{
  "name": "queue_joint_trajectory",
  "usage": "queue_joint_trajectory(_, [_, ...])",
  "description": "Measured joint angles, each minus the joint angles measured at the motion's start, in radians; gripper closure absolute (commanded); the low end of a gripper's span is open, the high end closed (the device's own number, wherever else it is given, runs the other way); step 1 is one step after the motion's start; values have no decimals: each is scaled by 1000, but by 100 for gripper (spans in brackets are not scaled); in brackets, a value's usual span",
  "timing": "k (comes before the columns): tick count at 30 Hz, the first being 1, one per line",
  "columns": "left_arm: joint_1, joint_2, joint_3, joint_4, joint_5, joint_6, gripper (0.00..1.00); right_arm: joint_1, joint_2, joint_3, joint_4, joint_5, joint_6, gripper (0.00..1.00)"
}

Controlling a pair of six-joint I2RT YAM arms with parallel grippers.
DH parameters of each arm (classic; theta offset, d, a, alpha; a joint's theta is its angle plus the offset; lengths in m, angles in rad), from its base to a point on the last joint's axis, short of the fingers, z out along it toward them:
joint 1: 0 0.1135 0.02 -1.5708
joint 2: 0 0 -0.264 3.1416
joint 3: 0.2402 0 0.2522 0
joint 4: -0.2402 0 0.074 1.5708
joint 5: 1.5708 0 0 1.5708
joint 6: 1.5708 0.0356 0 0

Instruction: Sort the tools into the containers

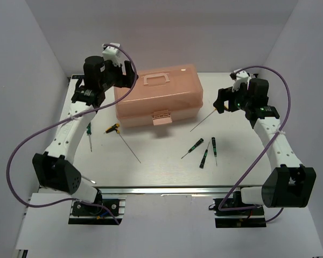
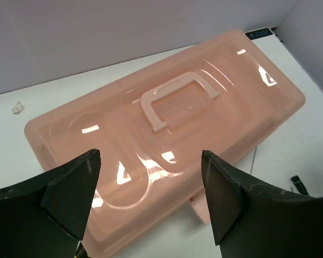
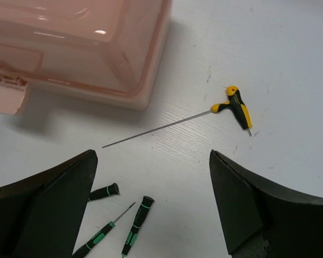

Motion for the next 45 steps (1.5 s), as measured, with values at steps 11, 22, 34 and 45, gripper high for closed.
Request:
queue_joint_trajectory(11, [8,307,232,121,-30,52,56,129,14,0,-28,-225,-187,11])
queue_joint_trajectory(22, [48,611,473,143,-49,-4,74,272,195,30,85,-64,-101,81])
queue_joint_trajectory(34, [76,537,248,187,9,-3,79,278,526,279,146,74,16,96])
queue_joint_trajectory(45, [28,273,-93,293,63,-20,82,276,635,454,162,82,48,94])
